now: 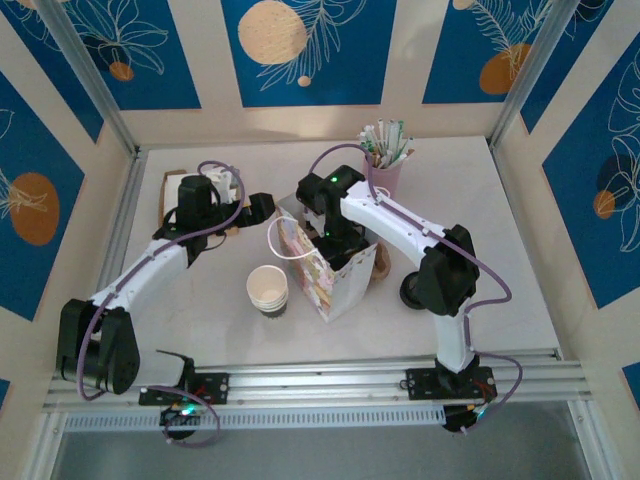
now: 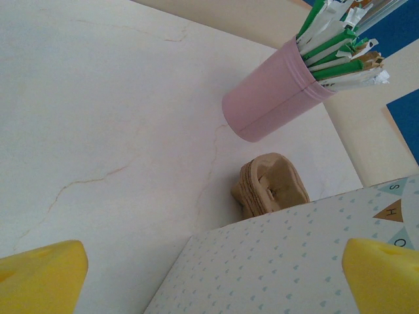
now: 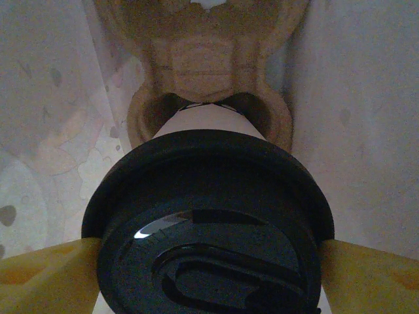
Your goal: Pack the takeout coffee
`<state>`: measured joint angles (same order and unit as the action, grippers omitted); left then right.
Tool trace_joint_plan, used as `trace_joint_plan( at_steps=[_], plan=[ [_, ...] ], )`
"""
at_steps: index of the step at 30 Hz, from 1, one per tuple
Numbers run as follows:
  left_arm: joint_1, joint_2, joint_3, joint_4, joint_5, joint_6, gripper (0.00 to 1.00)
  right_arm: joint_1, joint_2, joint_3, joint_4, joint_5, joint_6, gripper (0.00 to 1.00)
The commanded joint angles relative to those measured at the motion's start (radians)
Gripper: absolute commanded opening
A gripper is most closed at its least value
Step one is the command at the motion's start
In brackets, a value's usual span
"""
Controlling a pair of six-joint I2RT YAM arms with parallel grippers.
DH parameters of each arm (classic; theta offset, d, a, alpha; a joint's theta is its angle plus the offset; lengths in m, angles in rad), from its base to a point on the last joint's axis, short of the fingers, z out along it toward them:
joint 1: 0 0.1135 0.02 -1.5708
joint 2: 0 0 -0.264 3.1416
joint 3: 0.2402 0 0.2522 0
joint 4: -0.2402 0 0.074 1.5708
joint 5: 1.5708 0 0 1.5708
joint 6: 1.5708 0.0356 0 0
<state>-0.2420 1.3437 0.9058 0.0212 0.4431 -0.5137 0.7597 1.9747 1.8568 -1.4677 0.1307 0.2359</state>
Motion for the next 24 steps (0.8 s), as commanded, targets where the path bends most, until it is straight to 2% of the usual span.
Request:
trace_joint_plan(
  at_steps=[1,24],
  plan=[
    [0.006,-0.004,0.015,0.021,0.004,0.009,1.00,0.005,0.005,0.002,-0.027,0.020,-0.001,0.86],
    [0.001,-0.006,0.018,0.022,0.005,0.007,1.00,0.009,-0.016,0.054,-0.054,0.043,0.010,0.87]
  ],
)
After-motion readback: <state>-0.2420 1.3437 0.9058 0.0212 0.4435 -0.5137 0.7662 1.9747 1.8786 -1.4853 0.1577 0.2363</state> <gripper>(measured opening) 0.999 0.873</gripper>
